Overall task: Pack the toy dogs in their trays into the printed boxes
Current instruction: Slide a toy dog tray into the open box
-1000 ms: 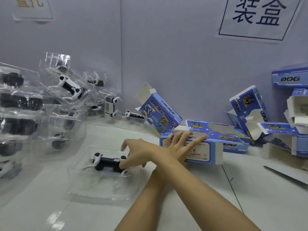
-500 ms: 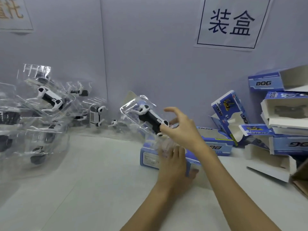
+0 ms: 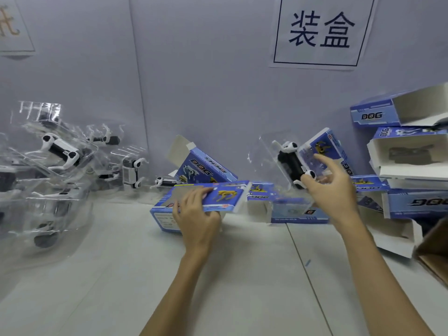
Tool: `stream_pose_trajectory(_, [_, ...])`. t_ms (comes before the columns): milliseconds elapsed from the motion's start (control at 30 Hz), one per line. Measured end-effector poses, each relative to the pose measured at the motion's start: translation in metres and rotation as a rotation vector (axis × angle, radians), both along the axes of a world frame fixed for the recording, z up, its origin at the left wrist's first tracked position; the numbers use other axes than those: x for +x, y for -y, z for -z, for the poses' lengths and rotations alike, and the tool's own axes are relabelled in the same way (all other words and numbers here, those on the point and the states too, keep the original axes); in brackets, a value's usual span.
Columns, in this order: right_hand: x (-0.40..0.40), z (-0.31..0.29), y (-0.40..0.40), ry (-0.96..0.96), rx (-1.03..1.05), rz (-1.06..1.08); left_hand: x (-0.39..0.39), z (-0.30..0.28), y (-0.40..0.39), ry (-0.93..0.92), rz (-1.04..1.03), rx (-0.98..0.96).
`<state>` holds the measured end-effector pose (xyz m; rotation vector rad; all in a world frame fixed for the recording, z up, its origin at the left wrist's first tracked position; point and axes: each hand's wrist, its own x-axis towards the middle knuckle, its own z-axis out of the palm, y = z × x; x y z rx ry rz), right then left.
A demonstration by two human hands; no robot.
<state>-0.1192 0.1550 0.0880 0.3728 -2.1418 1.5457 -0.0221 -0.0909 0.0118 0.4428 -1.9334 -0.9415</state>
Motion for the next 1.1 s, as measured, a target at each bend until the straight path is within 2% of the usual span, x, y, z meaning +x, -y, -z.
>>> stream_pose_trajectory(100, [0.004, 0.016, 0.001, 0.102, 0.034, -0.128, 0.004, -0.011, 0.002, -0.08, 0.023, 0.114])
stream_pose_trajectory(167, [0.009, 0.028, 0.003, 0.183, -0.014, -0.241, 0.007, -0.016, 0.003, -0.101, 0.03, 0.157])
stream_pose_trajectory(300, [0.015, 0.043, -0.003, 0.259, -0.084, -0.307, 0.011, -0.025, 0.004, -0.098, 0.017, 0.224])
stream_pose_trajectory(467, [0.024, 0.047, -0.003, 0.273, 0.116, -0.539, 0.01, -0.028, 0.003, -0.087, 0.083, 0.294])
stream_pose_trajectory(567, [0.028, 0.045, 0.002, 0.244, 0.206, -0.592, 0.01, -0.025, 0.006, -0.051, 0.13, 0.285])
stream_pose_trajectory(667, [0.026, 0.042, 0.0, 0.254, 0.199, -0.644, 0.012, -0.023, 0.011, -0.02, 0.194, 0.292])
stream_pose_trajectory(800, [0.021, 0.043, -0.012, 0.308, 0.177, -0.686, 0.011, -0.023, 0.011, 0.002, 0.205, 0.267])
stream_pose_trajectory(967, [0.022, 0.044, -0.017, 0.427, 0.251, -0.792, 0.008, -0.02, 0.013, 0.051, 0.235, 0.286])
stream_pose_trajectory(1100, [0.017, 0.049, -0.008, 0.442, 0.271, -0.738, 0.011, -0.02, 0.015, 0.09, 0.301, 0.283])
